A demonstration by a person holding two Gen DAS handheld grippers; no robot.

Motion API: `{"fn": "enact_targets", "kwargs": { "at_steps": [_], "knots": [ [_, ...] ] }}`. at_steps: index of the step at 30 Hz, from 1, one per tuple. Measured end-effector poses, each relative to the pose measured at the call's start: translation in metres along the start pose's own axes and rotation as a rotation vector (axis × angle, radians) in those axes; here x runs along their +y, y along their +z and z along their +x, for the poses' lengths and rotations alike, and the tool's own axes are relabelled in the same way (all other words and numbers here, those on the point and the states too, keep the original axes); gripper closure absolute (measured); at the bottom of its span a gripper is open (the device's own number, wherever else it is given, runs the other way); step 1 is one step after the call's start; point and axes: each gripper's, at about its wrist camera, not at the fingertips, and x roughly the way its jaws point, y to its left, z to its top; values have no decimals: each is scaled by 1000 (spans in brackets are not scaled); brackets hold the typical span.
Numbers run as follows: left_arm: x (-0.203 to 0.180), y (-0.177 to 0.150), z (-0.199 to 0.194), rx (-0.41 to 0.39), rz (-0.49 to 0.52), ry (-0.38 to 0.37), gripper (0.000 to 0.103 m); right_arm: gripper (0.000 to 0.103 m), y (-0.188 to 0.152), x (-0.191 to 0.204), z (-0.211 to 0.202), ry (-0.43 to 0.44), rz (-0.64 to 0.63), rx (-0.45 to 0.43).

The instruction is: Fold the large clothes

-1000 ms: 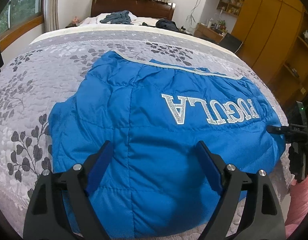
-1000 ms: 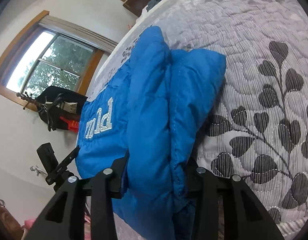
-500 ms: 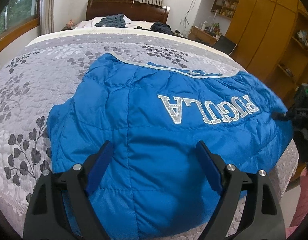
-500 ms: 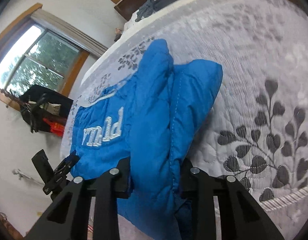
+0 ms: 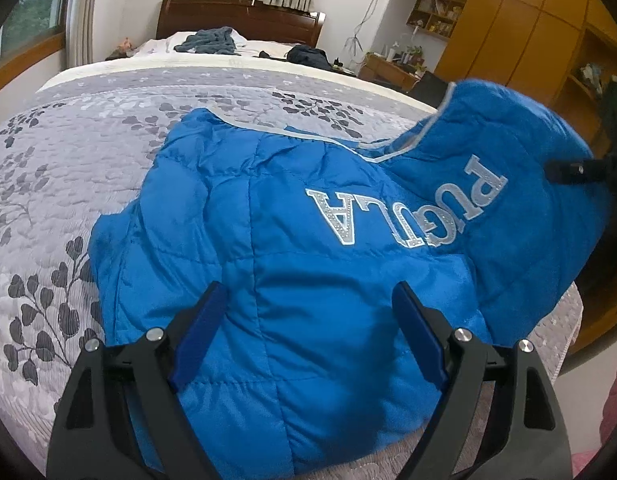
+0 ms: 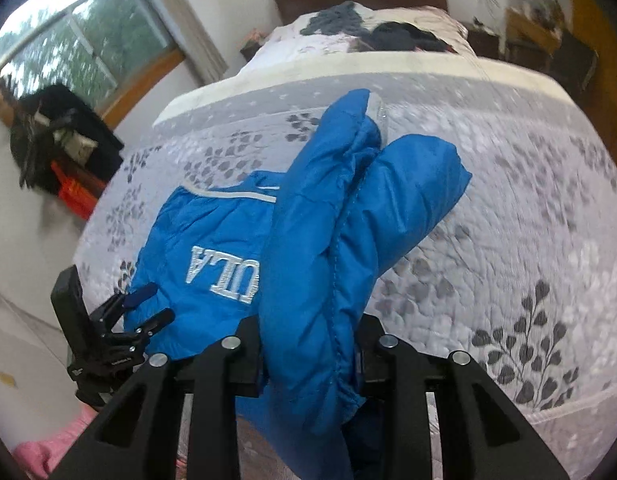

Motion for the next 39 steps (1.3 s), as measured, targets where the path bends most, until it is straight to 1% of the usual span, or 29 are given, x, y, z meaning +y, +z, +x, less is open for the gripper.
{"fn": "enact_targets", "kwargs": {
  "at_steps": [5,9,14,17,20,24,29,31,33,36,39],
  "knots": [
    [-1,-1,-6,10,17,-16,19,73,12,44,11,-31,-121,31],
    [6,-1,-16,18,-7,-69,19,73,17,78,27,-50,-215,70],
    [12,-3,-26,17,-4,-96,19,73,19,112,54,-60,-313,124],
    [17,-4,-28,20,-8,-109,19,73,18,125,68,-57,-343,154],
    [23,-4,-29,25,-25,-138,19,71,17,136,86,-42,-370,189],
    [31,-5,-32,28,-59,-188,19,65,14,151,114,-23,-411,237],
    [41,-1,-31,34,-109,-240,19,60,7,160,135,-7,-433,257],
    [42,0,-30,39,-119,-246,19,56,7,159,134,9,-433,256],
    [43,4,-27,46,-128,-255,19,53,8,159,128,27,-428,249],
    [51,12,-25,53,-161,-292,19,45,12,155,103,81,-395,218],
    [57,23,-27,39,-193,-337,19,44,15,149,68,142,-368,166]
  ]
}}
